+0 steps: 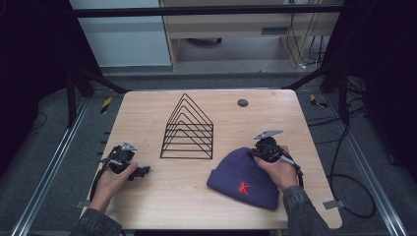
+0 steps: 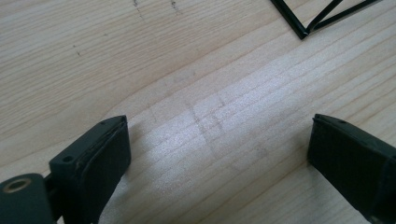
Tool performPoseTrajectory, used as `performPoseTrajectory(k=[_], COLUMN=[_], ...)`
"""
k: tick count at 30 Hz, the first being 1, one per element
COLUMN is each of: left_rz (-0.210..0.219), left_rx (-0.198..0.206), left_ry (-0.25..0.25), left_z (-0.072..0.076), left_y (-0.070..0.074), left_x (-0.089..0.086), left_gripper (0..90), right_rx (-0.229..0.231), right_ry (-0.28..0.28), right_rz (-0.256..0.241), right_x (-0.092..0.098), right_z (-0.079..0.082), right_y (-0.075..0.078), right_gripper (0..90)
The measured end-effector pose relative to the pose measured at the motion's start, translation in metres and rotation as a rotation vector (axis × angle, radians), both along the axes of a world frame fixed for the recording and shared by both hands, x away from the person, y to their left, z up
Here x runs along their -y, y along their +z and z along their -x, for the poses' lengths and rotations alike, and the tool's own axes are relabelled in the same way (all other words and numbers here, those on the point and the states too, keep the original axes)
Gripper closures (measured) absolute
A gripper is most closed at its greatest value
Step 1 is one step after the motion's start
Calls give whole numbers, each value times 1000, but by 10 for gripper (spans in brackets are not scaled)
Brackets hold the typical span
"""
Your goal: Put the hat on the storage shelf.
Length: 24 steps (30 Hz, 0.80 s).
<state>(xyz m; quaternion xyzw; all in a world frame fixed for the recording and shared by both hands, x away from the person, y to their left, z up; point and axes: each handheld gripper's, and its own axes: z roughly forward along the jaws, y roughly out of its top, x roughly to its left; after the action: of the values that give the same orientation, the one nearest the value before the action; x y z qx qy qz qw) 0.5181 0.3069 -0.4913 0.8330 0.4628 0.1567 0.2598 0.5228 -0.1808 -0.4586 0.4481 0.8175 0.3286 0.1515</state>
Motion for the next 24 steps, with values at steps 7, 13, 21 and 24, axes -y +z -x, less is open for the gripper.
performPoseTrajectory(k=[7, 13, 21, 24], left_rz=[25, 28, 51, 53], left_rx=[61, 104, 124, 121], left_ry=[0, -18, -7, -10], left_z=[3, 8, 9, 9], left_y=[7, 13, 18, 18], left_x=[4, 9, 9, 9], left_gripper=[54, 55, 70, 74], right_rx=[103, 184, 229, 251], right_ry=[26, 57, 102, 126], right_rz=[-46, -103, -122, -133], right_x=[3, 4, -1, -7], right_z=[22, 47, 60, 66], right_y=[25, 45, 62, 73], right_gripper=[800, 799, 800, 800])
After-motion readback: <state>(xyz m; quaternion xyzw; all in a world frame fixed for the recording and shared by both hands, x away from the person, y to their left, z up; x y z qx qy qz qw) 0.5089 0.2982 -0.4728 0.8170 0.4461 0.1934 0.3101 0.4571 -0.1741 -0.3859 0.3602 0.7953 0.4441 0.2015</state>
